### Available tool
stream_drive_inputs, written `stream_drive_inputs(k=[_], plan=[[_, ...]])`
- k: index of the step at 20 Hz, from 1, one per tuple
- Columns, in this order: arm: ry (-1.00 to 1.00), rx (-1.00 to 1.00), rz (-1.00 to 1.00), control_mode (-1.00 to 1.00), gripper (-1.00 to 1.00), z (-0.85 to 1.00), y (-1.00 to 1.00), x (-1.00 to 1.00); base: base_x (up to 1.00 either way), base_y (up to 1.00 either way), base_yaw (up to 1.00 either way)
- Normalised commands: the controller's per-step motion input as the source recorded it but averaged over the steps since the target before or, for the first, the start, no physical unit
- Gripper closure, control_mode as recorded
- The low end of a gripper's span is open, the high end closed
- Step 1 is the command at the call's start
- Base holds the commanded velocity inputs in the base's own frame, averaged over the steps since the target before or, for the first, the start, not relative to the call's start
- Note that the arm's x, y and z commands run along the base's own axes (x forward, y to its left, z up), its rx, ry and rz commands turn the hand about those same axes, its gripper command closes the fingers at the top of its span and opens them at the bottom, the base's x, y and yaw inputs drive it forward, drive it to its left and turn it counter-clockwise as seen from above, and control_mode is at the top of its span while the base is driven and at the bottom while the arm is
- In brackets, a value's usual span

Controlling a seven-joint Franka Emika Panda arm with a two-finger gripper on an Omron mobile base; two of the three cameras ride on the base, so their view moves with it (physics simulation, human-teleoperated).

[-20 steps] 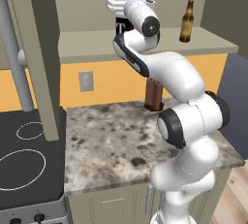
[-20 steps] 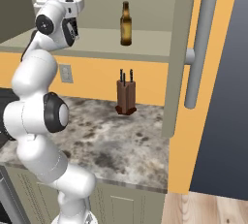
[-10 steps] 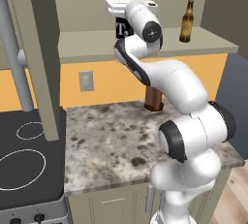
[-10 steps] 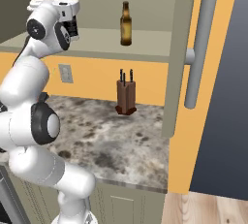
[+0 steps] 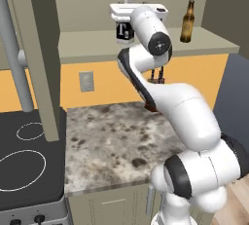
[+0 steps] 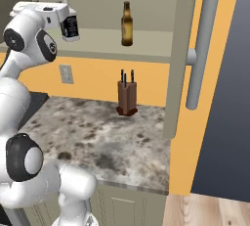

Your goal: Sort all alcoholic drinks to one cabinet, and non-alcoholic drinks to the other.

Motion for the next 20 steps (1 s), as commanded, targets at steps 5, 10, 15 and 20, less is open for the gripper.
stream_drive_inputs(k=[5,10,15,20], plan=[[0.05,-0.06,-0.04,-1.0,-1.0,0.04,-0.13,-1.0,0.0,0.0,0.0],[0.2,-0.05,-0.05,-1.0,-1.0,0.0,-0.18,-0.99,0.0,0.0,0.0],[0.37,-0.03,-0.07,-1.0,-1.0,0.0,-0.13,-0.89,0.0,0.0,0.0],[0.47,-0.02,-0.07,-1.0,-1.0,-0.2,-0.13,-0.79,0.0,0.0,0.0]])
